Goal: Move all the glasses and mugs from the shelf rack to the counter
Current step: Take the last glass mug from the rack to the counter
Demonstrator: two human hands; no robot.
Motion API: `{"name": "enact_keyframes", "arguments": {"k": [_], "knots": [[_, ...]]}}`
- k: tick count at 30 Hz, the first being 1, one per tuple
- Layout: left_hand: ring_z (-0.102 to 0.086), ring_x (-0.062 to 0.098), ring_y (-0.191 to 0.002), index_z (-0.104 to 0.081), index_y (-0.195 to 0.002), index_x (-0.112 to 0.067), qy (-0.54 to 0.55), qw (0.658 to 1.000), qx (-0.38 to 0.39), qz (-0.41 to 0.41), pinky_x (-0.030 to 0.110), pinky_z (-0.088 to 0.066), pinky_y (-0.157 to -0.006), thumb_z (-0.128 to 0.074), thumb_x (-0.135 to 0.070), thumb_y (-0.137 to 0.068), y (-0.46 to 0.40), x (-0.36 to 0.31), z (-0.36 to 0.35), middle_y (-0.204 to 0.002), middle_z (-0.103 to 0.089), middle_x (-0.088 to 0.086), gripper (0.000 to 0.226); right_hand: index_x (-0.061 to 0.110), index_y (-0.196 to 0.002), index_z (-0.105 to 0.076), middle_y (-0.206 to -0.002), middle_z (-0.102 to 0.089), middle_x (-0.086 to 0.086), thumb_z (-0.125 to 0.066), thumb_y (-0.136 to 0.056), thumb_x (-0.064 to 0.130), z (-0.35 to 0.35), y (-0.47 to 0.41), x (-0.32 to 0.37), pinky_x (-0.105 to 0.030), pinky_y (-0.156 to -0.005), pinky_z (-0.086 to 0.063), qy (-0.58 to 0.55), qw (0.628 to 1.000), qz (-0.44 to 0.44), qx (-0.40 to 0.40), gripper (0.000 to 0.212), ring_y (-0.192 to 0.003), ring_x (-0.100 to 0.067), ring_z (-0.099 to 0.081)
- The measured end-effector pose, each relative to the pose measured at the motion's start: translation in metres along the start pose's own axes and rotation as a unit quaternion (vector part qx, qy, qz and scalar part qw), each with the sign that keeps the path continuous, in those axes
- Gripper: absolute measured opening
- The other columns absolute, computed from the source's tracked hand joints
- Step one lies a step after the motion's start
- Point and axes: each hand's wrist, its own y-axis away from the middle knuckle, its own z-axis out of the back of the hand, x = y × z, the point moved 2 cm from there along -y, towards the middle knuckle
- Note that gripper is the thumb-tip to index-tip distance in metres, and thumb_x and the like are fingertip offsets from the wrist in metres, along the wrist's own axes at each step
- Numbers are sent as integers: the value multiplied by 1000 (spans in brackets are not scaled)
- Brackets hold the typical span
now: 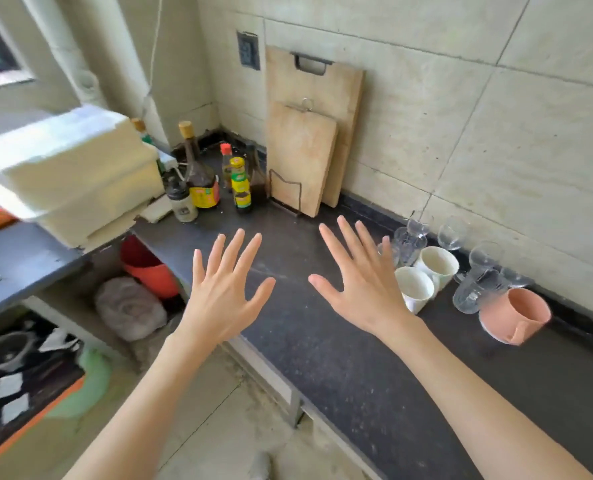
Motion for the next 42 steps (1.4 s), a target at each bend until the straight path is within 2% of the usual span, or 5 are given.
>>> {"name": "enact_keyframes", "arguments": {"k": [8, 14, 22, 26, 42], "knots": [[1, 22, -145, -8, -145, -41, -54, 981, -113, 146, 53, 3, -115, -26, -61, -86, 120, 111, 108, -158, -11, -4, 64, 37, -144, 8, -158, 5, 0, -25, -83, 66, -11, -4, 177, -55, -112, 7, -9, 983, 185, -7, 76, -145, -22, 8], [2, 23, -145, -2, -143, -44, -99, 952, -136, 254, 53, 5, -114, -15, -65, -82, 255, 205, 171, -158, -11, -3, 66, 36, -145, 4, -159, 0, -2, -31, -83, 65, -37, 11, 352, -57, -111, 6, -23, 953, 303, -3, 77, -145, -25, 4], [10, 23, -144, 1, -144, -43, -179, 886, -155, 400, 52, 11, -111, -16, -63, -84, 444, 346, 283, -159, -2, -1, 66, 33, -146, -7, -157, -11, -4, -34, -84, 63, -86, 71, 606, -60, -112, -1, -77, 890, 449, 9, 73, -145, -27, -5], [8, 24, -144, 3, -143, -44, -191, 853, -169, 456, 54, 6, -113, -21, -59, -86, 512, 395, 314, -159, -3, -2, 64, 35, -146, -5, -158, -7, -2, -35, -85, 62, -101, 88, 702, -54, -111, 7, -109, 861, 497, 14, 73, -145, -26, 0], [12, 23, -144, 8, -143, -44, -250, 762, -191, 566, 52, 12, -111, -17, -61, -88, 579, 629, 446, -159, 1, -2, 62, 34, -146, -4, -158, -8, -3, -30, -84, 65, -167, 13, 1014, -53, -112, 6, -162, 787, 595, 7, 74, -145, -26, 1]]}}
